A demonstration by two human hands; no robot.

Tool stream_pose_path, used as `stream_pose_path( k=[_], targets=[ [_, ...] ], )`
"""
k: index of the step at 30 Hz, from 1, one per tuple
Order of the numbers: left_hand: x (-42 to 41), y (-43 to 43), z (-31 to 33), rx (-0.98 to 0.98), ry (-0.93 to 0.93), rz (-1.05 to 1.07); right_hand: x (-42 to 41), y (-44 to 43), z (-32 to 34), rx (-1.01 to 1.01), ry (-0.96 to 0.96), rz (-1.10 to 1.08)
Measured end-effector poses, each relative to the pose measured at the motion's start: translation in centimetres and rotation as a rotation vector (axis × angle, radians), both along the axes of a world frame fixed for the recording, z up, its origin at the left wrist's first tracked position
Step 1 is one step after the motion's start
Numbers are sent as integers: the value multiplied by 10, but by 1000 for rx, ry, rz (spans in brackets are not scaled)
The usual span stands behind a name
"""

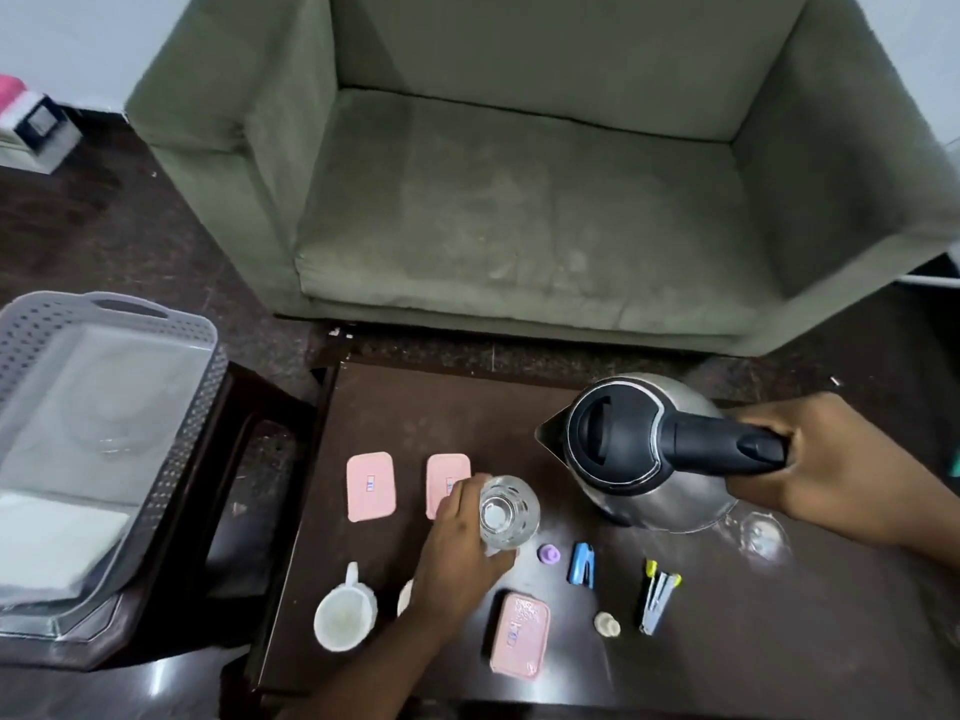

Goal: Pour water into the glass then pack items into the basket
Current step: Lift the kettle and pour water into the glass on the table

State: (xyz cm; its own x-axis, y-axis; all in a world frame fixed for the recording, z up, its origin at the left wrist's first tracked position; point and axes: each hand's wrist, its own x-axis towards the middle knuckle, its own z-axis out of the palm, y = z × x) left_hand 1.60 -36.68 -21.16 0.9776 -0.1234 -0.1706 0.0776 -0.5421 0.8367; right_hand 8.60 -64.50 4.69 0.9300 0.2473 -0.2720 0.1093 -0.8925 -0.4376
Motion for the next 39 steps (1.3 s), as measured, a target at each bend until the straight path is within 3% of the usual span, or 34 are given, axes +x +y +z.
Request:
stream_pose_path(
  k=[6,11,39],
  targets=[
    [7,-9,-10,246,-12,-53,-10,-8,-13,-66,19,4],
    [9,-19,-18,334,22,-64,-16,-6,-18,-171,45,4],
    [25,-31,-36,343,42,-70,-6,-3,16,-515,-11,144]
  ],
)
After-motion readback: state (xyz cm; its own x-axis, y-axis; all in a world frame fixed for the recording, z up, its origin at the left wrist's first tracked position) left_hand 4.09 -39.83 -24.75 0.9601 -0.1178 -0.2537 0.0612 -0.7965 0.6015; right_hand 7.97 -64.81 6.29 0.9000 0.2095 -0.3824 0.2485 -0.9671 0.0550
